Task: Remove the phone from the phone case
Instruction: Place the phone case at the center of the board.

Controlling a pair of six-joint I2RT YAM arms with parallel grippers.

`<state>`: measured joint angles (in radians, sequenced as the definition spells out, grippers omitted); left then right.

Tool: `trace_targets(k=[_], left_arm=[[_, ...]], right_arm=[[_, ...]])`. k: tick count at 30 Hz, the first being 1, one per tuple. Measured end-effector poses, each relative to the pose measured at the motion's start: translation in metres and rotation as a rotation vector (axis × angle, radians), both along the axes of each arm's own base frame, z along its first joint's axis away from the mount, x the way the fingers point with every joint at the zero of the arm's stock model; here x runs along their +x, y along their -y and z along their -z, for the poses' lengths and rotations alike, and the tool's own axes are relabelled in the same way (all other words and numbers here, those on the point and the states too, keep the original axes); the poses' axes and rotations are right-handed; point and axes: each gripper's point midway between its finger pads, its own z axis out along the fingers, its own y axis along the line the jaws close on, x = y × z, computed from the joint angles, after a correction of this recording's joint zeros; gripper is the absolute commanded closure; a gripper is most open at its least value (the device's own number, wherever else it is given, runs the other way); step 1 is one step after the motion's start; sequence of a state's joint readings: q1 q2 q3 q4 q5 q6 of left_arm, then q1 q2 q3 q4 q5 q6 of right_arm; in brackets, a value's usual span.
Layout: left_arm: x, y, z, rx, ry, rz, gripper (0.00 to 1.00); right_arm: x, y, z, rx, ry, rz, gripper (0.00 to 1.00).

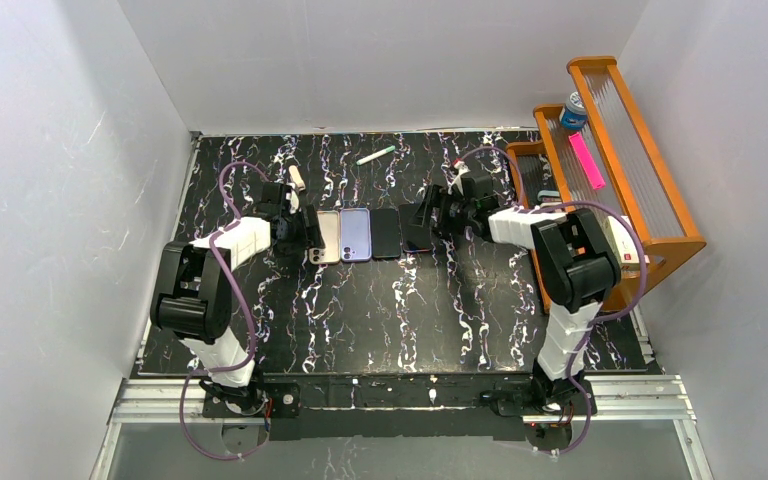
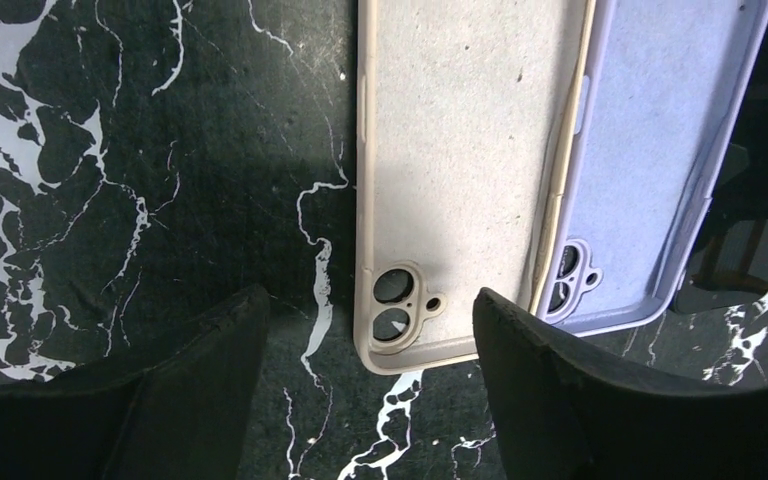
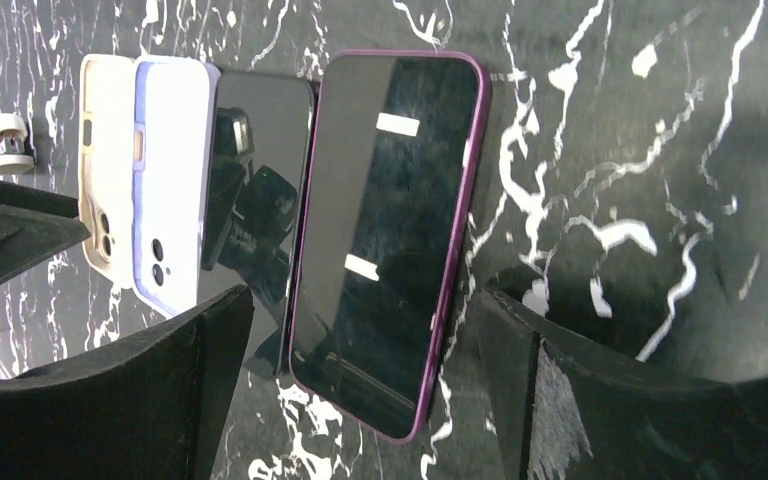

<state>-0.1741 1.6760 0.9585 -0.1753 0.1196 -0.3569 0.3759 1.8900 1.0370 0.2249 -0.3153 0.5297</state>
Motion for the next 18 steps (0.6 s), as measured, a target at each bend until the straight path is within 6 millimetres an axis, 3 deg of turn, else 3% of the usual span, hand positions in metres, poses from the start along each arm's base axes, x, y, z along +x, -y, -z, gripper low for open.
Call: trace_targets(k=[9, 18], left_arm=[[0.011, 0.020, -0.005, -0.112, 0.009, -0.005, 0.21], [0.015, 0.035, -0.011, -0.208, 0.015, -0.008, 0.12]], right_arm=[[0.008, -0.019, 0.000, 0.007, 0.018, -0.069, 0.10], [0.007, -0.022, -0.002, 0.012, 0.015, -0.077, 0.03]])
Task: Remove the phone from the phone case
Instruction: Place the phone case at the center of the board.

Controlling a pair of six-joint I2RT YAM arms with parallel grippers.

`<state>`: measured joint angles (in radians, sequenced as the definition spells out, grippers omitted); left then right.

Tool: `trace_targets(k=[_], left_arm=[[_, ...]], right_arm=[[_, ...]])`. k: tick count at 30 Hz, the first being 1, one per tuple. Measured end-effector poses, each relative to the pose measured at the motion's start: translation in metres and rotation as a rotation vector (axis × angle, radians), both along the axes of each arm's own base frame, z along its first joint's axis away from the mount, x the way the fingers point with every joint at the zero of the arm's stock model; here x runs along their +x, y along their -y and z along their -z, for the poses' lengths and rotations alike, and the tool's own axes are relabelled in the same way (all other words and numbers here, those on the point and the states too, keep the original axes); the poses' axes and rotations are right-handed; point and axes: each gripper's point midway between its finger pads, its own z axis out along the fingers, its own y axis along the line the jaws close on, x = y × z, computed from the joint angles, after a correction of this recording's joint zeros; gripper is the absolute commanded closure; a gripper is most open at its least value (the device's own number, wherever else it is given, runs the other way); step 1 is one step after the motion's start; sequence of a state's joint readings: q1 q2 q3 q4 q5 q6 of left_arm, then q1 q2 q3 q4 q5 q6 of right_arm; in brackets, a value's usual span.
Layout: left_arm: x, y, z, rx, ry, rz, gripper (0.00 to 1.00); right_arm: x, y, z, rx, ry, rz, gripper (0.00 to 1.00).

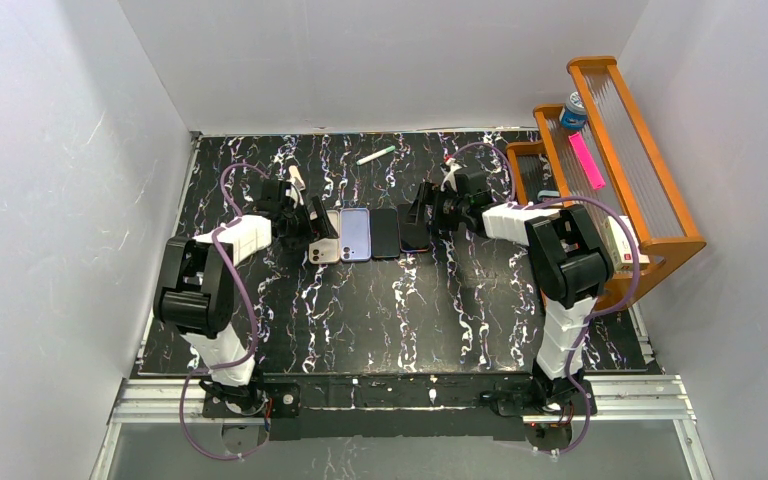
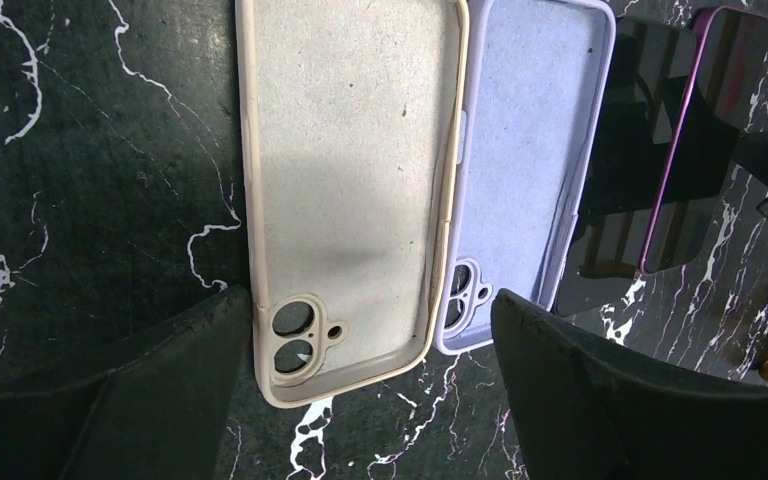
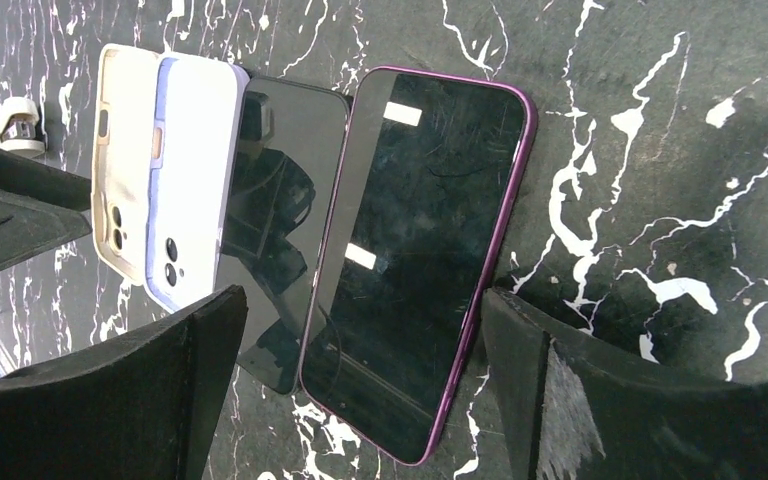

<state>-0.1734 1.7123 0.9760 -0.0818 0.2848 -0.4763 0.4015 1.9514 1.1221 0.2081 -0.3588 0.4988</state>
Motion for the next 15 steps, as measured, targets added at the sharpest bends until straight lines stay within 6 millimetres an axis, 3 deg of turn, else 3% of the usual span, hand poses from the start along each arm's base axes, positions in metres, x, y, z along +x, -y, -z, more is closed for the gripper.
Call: trace_targets(k=[3, 6, 9, 13, 15], left_arm=[[0.000, -0.003, -0.002, 0.012, 0.002, -0.012, 0.02], [-0.001, -0.009, -0.013, 0.043, 0.025, -0.025, 0.02], [-0.002, -0.017, -0.037, 0.074, 0.083, -0.039, 0.02], [-0.007, -0.027, -0.084, 0.105, 0.195, -0.058, 0.02], [-0.014, -0.033, -0.115, 0.119, 0.264, -0.069, 0.02]], right_arm=[[-0.001, 0.001, -0.001, -0.015, -0.001, 0.008, 0.01], [-0.009, 0.009, -0.002, -0.074, -0.019, 0.040, 0.01], [-0.020, 0.024, -0.011, -0.138, -0.022, 0.078, 0.01], [-0.032, 0.048, -0.056, -0.183, 0.062, 0.146, 0.01], [-0.038, 0.063, -0.099, -0.184, 0.166, 0.190, 0.01]])
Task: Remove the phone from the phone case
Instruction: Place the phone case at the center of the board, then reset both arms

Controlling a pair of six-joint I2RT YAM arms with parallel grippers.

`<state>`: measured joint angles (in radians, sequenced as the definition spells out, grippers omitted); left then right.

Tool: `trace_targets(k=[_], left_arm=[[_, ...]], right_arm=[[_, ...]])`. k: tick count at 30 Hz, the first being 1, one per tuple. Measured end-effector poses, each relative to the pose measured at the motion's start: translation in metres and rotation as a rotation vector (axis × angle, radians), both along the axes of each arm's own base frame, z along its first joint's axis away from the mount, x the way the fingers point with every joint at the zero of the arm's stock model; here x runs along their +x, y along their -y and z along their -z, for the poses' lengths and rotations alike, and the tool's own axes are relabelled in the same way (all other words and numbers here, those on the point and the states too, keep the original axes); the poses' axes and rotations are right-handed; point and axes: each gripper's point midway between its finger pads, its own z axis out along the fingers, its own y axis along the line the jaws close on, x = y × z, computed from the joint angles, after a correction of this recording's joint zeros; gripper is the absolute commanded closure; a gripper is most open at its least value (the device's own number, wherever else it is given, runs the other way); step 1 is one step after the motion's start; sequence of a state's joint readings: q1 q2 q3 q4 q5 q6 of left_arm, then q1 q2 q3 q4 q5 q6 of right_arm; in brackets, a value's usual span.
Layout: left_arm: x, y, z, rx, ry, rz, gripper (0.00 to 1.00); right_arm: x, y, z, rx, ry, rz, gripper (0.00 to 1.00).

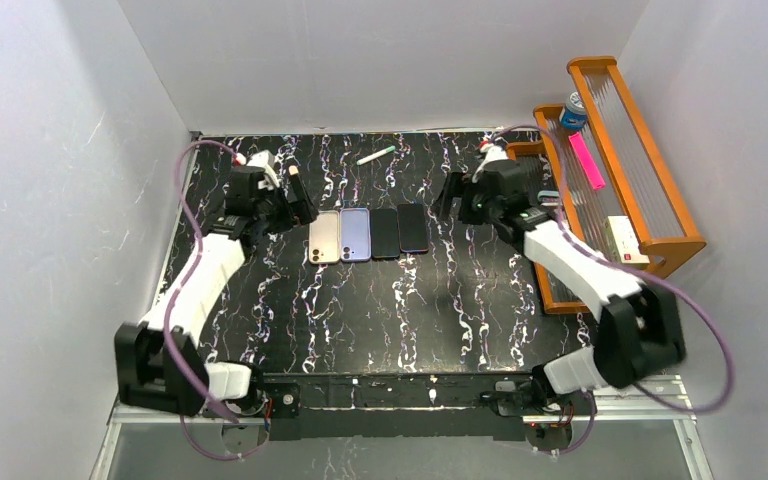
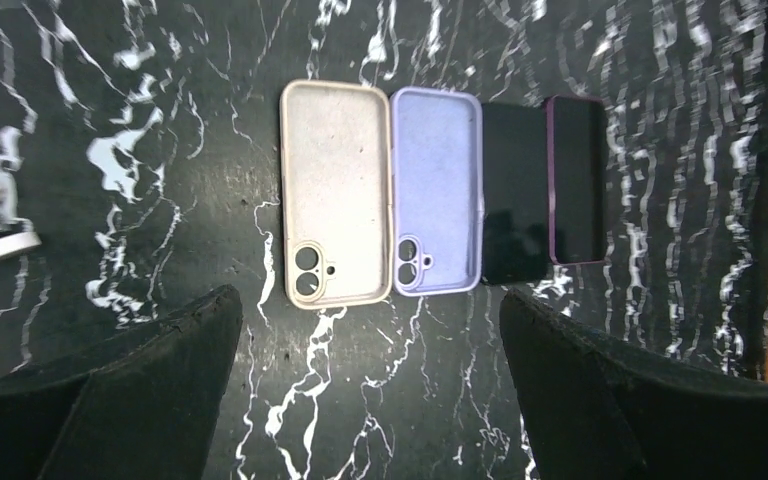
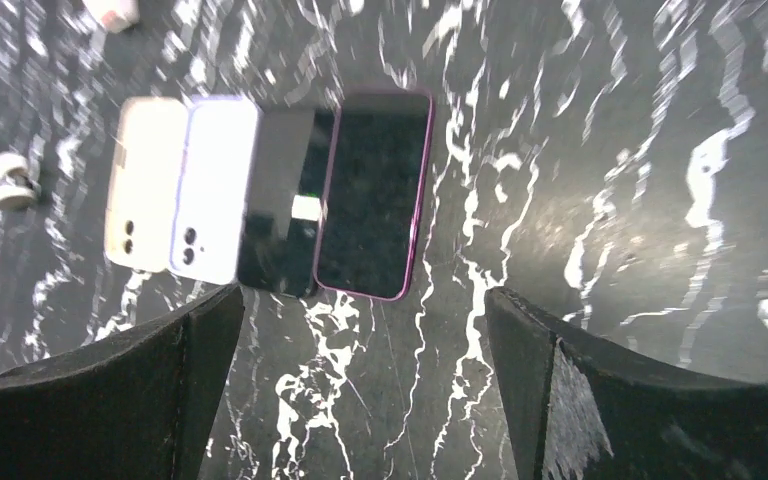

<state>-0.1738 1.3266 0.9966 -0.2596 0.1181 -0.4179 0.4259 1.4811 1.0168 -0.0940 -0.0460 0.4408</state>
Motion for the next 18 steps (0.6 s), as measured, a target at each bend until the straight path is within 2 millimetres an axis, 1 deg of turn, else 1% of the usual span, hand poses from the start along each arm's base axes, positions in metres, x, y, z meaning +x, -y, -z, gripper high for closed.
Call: trace_targets(k=[2, 3, 5, 7, 8, 10, 12, 15, 18], left_arm=[[-0.008, -0.005, -0.028, 0.010, 0.063, -0.009, 0.02], [-0.014, -0.009, -0.043, 0.014, 0.097, -0.016, 0.02], [-0.029, -0.018, -0.068, 0.029, 0.157, -0.042, 0.02], [-0.044, -0.028, -0.088, 0.047, 0.209, -0.075, 0.02], [-0.053, -0.034, -0.098, 0.056, 0.237, -0.098, 0.02], [-0.072, -0.047, -0.115, 0.069, 0.295, -0.147, 0.02], [-0.091, -0.060, -0.127, 0.074, 0.359, -0.204, 0.02], [-0.116, -0.075, -0.130, 0.076, 0.408, -0.278, 0.02], [-0.135, -0.088, -0.124, 0.089, 0.412, -0.337, 0.02]], right_arm=[[-0.007, 0.012, -0.038, 0.001, 0.093, 0.023, 0.01], [-0.013, 0.021, -0.064, 0.001, 0.161, 0.042, 0.01], [-0.025, 0.035, -0.098, -0.002, 0.252, 0.067, 0.02], [-0.041, 0.053, -0.126, -0.013, 0.339, 0.099, 0.01], [-0.051, 0.062, -0.137, -0.021, 0.378, 0.116, 0.01], [-0.070, 0.080, -0.151, -0.033, 0.441, 0.148, 0.01], [-0.091, 0.099, -0.162, -0.041, 0.502, 0.186, 0.01], [-0.115, 0.120, -0.172, -0.040, 0.570, 0.234, 0.01], [-0.137, 0.137, -0.180, -0.040, 0.618, 0.269, 0.01]])
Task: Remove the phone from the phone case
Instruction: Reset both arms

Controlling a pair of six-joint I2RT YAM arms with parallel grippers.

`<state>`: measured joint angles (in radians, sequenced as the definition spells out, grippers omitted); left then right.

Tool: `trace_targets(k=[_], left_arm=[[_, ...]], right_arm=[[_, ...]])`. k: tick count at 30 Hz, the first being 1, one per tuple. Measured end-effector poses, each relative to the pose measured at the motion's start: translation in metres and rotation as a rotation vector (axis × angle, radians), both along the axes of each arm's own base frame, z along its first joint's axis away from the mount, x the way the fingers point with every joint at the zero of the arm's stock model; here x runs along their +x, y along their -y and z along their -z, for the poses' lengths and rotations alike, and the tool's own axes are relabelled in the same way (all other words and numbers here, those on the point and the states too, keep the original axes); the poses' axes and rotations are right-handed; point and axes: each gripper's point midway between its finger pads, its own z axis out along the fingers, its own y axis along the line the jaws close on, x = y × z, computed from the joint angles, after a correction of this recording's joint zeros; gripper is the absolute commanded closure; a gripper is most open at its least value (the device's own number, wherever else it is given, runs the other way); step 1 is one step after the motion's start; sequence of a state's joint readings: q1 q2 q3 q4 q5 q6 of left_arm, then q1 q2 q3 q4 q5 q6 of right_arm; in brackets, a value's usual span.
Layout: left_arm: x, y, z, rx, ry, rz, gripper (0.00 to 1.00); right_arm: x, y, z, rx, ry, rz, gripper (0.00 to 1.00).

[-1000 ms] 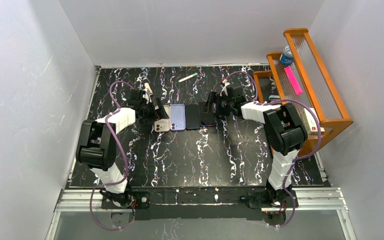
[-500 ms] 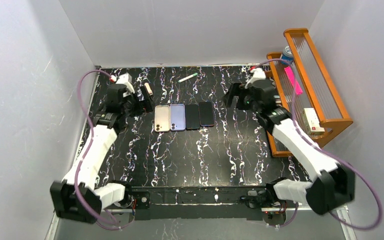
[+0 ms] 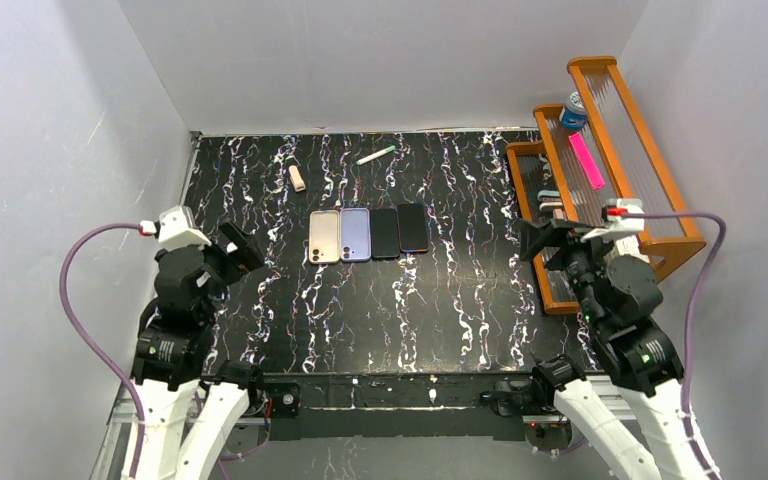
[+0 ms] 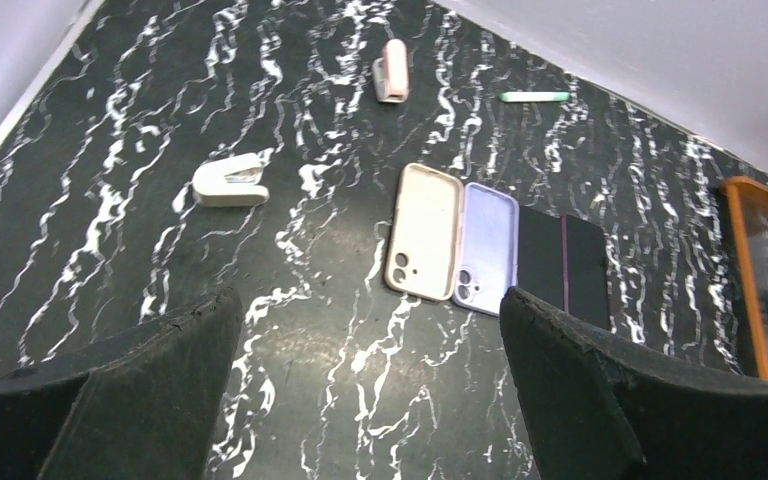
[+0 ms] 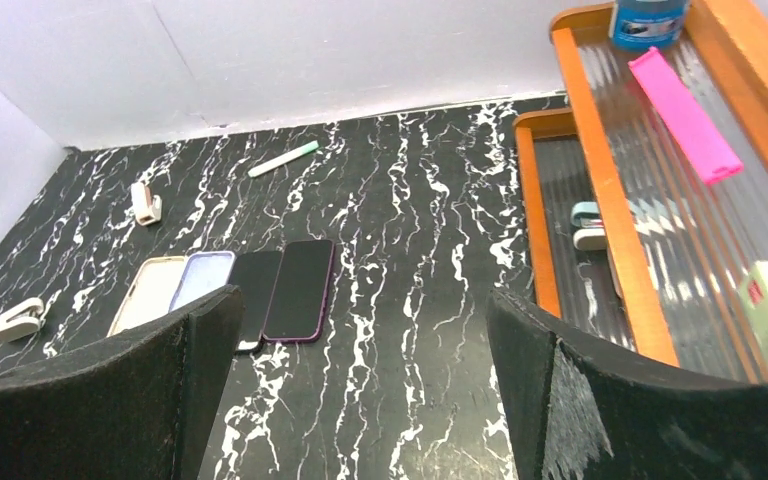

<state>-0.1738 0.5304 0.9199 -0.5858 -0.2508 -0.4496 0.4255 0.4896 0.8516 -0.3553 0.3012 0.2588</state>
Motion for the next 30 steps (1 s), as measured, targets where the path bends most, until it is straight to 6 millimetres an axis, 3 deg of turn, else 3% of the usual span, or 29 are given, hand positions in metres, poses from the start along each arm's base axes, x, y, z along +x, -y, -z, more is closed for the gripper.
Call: trace_targets(k=[5, 12, 30], left_arm=[[-0.020, -0.016, 0.013, 0.007, -0.026, -0.077, 0.02], [-0.043, -0.025, 0.009, -0.030, 0.023, -0.130, 0.02], [-0.050, -0.024, 0.021, -0.078, 0.013, -0.145, 0.02]], right_arm=[[-0.024, 0.018, 0.011, -0.001, 0.010, 0.039, 0.01], [-0.044, 0.032, 0.032, -0.015, 0.005, 0.060, 0.01], [-0.057, 0.038, 0.042, -0.022, 0.028, 0.057, 0.01]])
